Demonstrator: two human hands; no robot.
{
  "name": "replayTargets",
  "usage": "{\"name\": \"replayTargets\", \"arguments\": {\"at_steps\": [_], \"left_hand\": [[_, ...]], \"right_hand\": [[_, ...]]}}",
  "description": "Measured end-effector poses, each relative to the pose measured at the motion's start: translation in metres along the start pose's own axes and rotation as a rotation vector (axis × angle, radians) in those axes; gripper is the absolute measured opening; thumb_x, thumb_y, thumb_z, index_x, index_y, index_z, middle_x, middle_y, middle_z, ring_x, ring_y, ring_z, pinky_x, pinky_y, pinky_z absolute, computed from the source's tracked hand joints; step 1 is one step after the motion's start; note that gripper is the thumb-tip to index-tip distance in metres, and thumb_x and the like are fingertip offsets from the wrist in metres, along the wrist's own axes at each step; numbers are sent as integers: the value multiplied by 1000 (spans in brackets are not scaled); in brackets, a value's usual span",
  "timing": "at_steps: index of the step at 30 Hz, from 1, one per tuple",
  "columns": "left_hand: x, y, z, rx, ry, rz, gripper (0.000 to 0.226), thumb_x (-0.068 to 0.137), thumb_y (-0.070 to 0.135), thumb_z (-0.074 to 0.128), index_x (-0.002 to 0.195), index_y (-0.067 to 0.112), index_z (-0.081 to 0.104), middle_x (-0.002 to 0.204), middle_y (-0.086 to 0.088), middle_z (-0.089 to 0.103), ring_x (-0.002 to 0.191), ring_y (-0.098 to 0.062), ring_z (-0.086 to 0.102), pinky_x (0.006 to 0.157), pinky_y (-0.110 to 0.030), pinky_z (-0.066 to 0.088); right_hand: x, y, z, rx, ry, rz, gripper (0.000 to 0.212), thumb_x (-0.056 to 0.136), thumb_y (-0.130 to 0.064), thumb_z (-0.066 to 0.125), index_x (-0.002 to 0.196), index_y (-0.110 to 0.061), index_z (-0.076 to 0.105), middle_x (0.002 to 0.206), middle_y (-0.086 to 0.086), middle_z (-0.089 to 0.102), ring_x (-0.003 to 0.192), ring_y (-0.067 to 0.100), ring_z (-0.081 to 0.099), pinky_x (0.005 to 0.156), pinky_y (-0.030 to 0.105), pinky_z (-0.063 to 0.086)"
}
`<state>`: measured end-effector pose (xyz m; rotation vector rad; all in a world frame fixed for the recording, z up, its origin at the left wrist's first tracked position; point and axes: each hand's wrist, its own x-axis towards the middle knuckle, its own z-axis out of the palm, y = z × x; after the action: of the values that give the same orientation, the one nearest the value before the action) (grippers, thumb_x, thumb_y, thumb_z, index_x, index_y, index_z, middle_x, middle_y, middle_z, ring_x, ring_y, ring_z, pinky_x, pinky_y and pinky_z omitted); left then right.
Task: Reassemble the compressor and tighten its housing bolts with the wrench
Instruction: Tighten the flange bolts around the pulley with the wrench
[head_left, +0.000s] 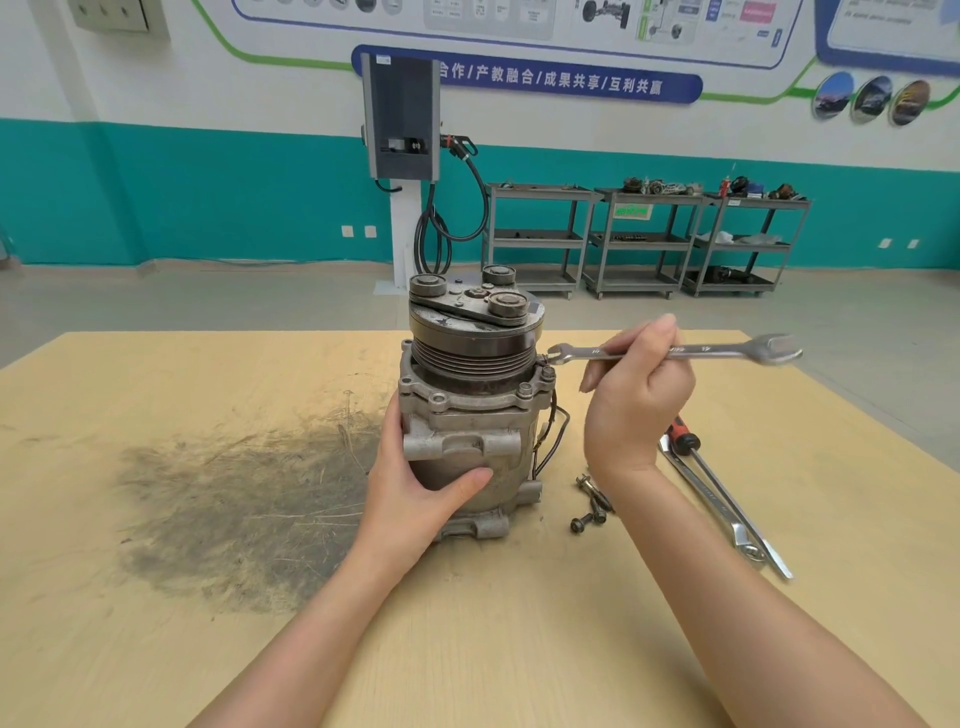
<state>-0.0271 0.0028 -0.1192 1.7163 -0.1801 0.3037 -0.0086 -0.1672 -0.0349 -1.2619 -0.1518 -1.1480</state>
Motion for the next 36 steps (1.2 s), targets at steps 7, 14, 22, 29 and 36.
{"name": "replayTargets", "arguments": {"at_steps": [7,14,22,29,36], "left_hand": [[-1,0,0,2,8,4,110,53,52,84,148,30,33,137,11,58,130,-6,52,113,-42,41],[0,0,1,1,10,0,110,53,53,84,148,28,34,138,9,58,131,-9,52,113,-44,41],[-1,1,1,-9,4,-17,114,52,54,84,149,28,31,140,5,56,133,-14,50,114,-46,40],[-1,0,0,0,3,-17,116,51,56,84,150,30,29,141,8,56,133,-11,50,114,-44,39],[-1,1,0,2,1,-2,110,53,54,84,147,33,32,137,11,58,130,-8,52,113,-43,41]], "right_hand": [[27,8,-8,122,-133,443,43,106,-24,32,66,-14,45,38,-4,40,34,13,38,37,18,32],[32,10,-11,273,-284,705,42,107,-31,34,71,-13,47,46,-1,37,37,11,37,36,19,30],[28,8,-14,302,-386,960,39,105,-40,34,78,-16,47,46,-1,38,41,12,38,41,20,29],[10,13,-5,108,-168,444,47,108,-31,28,68,-14,47,40,-7,38,36,10,35,37,19,28],[-1,7,-7,-226,-134,-304,41,99,-20,34,64,-8,52,55,-15,44,50,10,46,47,26,35]]}}
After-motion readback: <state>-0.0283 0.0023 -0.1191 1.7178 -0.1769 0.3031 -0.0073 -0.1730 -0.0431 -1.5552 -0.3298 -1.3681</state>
